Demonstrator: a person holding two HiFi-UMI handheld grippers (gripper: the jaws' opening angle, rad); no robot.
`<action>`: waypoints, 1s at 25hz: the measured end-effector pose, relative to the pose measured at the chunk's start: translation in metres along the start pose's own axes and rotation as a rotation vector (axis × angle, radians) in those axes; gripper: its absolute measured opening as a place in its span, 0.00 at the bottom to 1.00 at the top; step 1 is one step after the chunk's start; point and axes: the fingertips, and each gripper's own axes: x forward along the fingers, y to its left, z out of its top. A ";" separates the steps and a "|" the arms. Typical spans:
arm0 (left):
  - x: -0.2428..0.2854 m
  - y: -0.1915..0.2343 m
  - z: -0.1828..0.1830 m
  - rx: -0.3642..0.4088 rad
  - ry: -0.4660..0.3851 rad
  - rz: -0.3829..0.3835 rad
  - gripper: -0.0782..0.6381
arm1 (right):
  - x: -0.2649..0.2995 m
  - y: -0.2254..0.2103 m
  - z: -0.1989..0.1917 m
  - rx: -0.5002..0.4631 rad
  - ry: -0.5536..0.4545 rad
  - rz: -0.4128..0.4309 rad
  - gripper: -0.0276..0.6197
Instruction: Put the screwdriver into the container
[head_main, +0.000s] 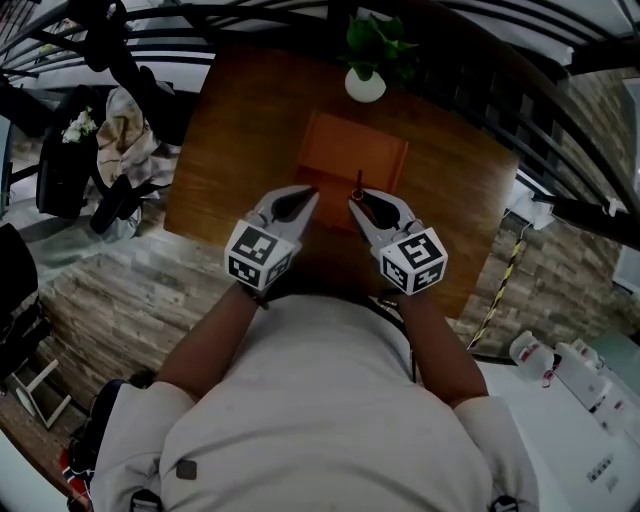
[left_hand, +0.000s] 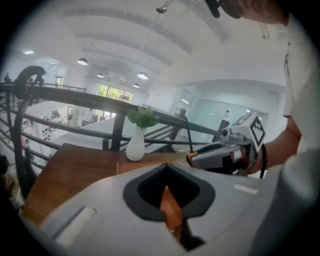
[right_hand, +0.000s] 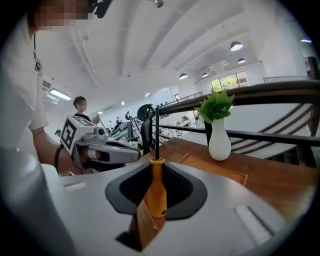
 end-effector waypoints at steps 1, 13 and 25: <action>0.003 0.004 -0.003 -0.002 0.007 -0.004 0.11 | 0.007 -0.004 -0.006 0.009 0.016 0.000 0.16; 0.024 0.034 -0.052 -0.020 0.134 -0.045 0.11 | 0.056 -0.017 -0.070 -0.005 0.204 -0.006 0.16; 0.041 0.049 -0.099 -0.009 0.248 -0.104 0.11 | 0.082 -0.031 -0.124 -0.026 0.340 -0.001 0.16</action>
